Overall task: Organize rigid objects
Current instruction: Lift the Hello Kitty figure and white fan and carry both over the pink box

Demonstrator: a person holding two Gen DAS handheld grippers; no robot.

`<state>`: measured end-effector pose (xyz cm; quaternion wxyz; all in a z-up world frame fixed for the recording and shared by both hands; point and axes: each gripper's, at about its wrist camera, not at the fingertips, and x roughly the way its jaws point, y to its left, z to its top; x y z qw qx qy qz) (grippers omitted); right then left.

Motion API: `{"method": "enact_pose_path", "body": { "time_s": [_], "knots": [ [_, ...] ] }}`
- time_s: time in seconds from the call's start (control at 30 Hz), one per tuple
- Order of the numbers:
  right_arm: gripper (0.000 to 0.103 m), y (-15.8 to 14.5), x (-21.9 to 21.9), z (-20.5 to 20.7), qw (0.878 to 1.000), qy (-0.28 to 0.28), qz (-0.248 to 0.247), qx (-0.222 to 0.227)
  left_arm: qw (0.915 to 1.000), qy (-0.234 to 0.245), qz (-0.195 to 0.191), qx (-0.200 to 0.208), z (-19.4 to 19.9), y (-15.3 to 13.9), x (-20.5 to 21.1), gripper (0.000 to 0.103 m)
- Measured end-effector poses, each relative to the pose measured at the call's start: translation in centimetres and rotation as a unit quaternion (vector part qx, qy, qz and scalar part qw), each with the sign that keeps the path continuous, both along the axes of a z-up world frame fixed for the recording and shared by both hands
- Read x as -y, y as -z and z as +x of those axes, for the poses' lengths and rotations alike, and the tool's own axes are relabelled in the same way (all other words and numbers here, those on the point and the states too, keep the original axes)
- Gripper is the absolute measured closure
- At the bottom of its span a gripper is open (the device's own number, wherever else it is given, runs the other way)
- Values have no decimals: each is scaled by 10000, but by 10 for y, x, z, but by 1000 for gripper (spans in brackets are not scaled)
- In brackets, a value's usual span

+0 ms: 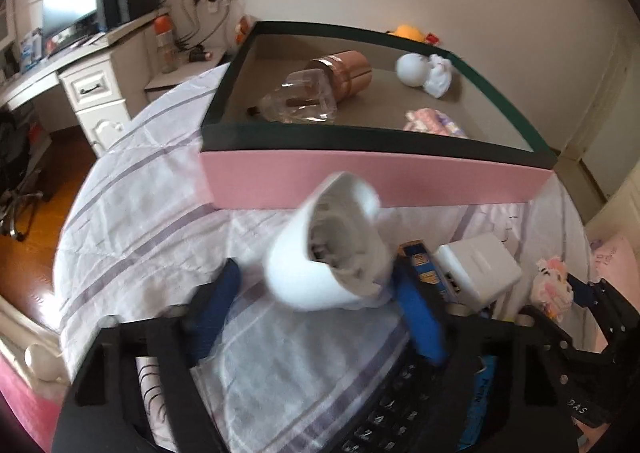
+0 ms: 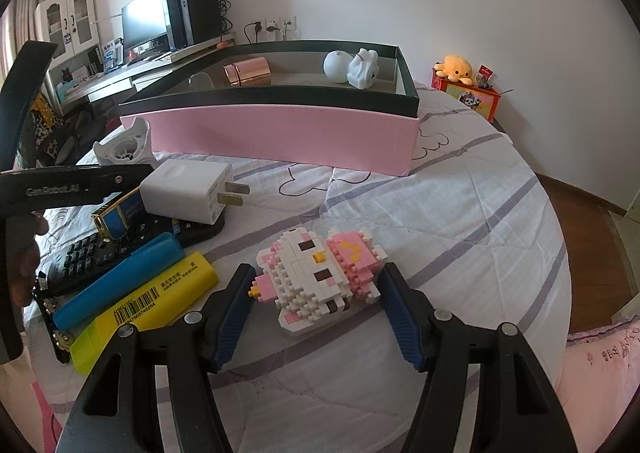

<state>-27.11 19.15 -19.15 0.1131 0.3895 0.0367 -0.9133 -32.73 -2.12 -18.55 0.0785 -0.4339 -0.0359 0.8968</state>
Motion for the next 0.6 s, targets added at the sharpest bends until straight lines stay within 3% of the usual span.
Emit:
{"method": "enact_pose_path", "body": {
  "time_s": [0.6],
  "knots": [
    [42, -6, 2, -2, 10000, -9, 15, -55, 9989, 202, -177, -387, 33, -34, 6, 40]
  ]
}}
